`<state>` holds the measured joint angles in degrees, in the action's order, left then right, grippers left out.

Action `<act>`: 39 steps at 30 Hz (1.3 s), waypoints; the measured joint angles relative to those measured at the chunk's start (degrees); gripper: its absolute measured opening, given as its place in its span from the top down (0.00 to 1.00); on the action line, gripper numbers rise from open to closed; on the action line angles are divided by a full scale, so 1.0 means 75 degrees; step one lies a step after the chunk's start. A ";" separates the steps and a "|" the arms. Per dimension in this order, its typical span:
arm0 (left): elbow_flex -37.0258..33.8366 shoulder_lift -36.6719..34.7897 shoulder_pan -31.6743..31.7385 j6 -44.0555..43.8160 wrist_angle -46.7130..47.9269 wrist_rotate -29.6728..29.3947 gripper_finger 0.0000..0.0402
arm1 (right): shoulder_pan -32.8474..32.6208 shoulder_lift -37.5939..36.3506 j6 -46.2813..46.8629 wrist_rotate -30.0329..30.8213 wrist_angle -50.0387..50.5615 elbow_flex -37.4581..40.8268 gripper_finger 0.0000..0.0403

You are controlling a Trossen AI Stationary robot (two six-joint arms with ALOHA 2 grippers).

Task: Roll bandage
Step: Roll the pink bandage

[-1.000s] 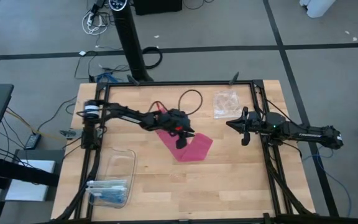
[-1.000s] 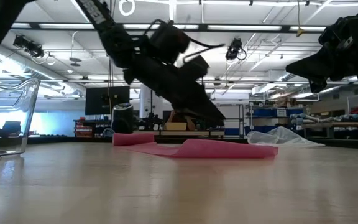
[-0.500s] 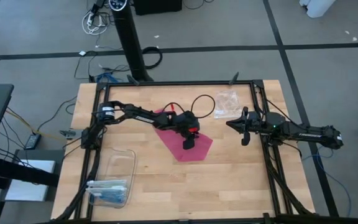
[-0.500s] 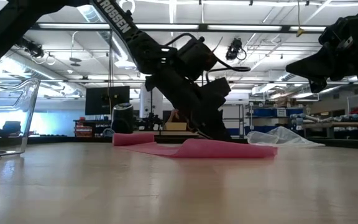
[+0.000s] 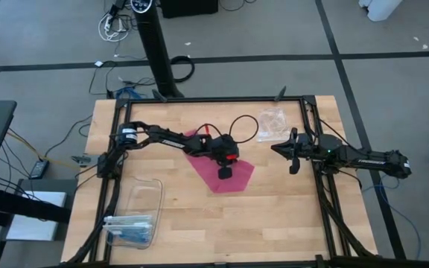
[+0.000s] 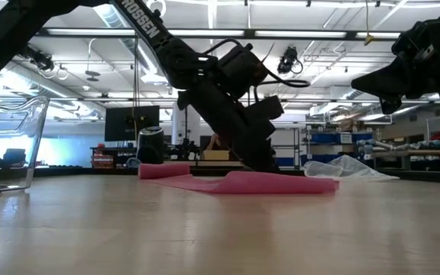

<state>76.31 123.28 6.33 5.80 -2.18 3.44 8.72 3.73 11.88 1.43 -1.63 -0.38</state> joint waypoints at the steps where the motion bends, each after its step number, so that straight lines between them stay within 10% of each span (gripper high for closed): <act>1: 0.0000 -0.0032 -0.0064 0.0000 0.0005 -0.0142 0.98 | -0.0001 0.0003 0.0000 0.0000 0.0003 0.0003 0.94; 39: 0.0847 -0.0682 -0.4527 -0.4906 0.1198 -0.3397 0.98 | -0.0001 0.0003 0.0000 -0.0003 -0.0227 0.0000 0.94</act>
<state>82.67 118.17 -27.62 -30.99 6.80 -22.04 8.71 3.75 11.88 1.41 -3.33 -0.38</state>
